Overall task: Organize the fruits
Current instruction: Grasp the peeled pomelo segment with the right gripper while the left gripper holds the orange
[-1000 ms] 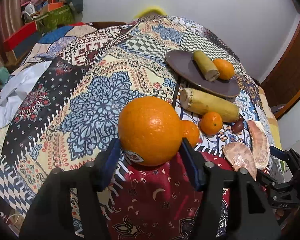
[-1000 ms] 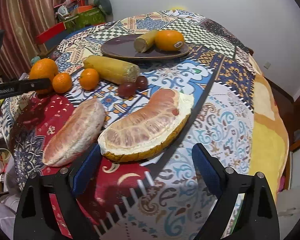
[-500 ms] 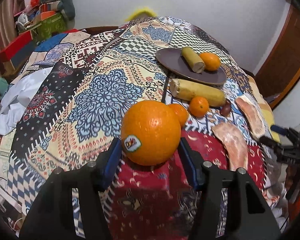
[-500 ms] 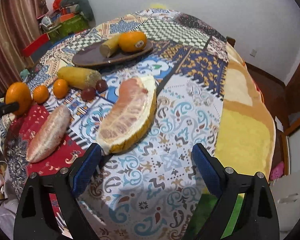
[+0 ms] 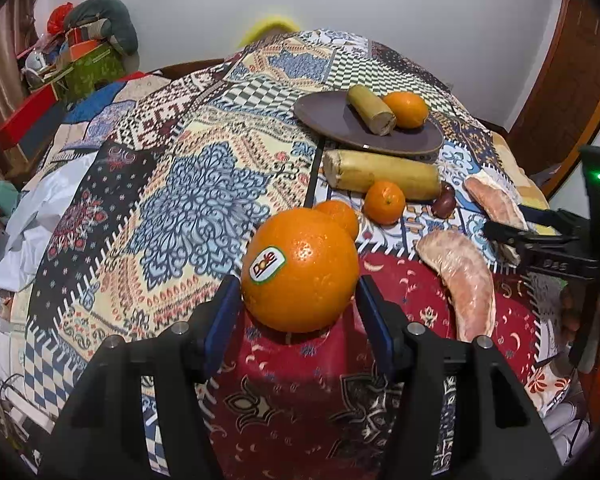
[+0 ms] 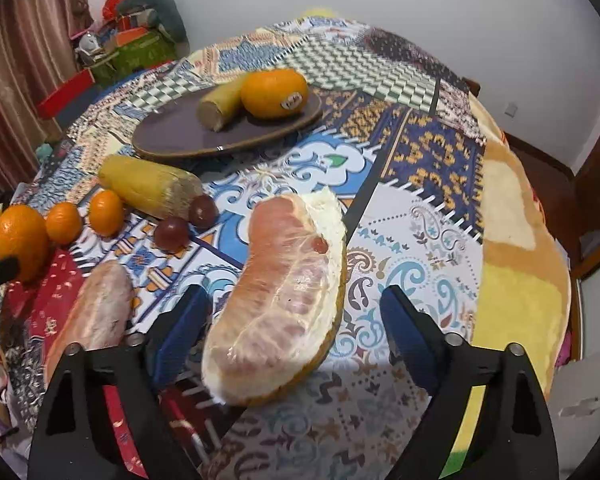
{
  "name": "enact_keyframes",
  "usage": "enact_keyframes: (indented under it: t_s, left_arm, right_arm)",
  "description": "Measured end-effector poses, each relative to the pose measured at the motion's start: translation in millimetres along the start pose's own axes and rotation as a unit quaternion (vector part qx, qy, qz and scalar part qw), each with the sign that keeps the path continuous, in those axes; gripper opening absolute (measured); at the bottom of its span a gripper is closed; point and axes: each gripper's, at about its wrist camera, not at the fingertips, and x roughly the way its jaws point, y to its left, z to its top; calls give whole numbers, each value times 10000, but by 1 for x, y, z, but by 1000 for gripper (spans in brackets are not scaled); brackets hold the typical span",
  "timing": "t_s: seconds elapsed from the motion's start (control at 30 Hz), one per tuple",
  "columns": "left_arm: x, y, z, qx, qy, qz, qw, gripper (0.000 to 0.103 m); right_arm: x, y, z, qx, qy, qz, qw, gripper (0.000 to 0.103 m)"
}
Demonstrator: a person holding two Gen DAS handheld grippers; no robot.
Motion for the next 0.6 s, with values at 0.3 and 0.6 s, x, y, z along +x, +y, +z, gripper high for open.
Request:
enact_keyframes:
  t_s: [0.3, 0.6]
  left_arm:
    - [21, 3, 13, -174, 75, 84, 9998, 73]
    - [28, 9, 17, -346, -39, 97, 9993, 64]
  right_arm:
    - [-3, -2, 0, -12, -92, 156, 9998, 66]
    - [-5, -9, 4, 204, -199, 341, 9990, 50]
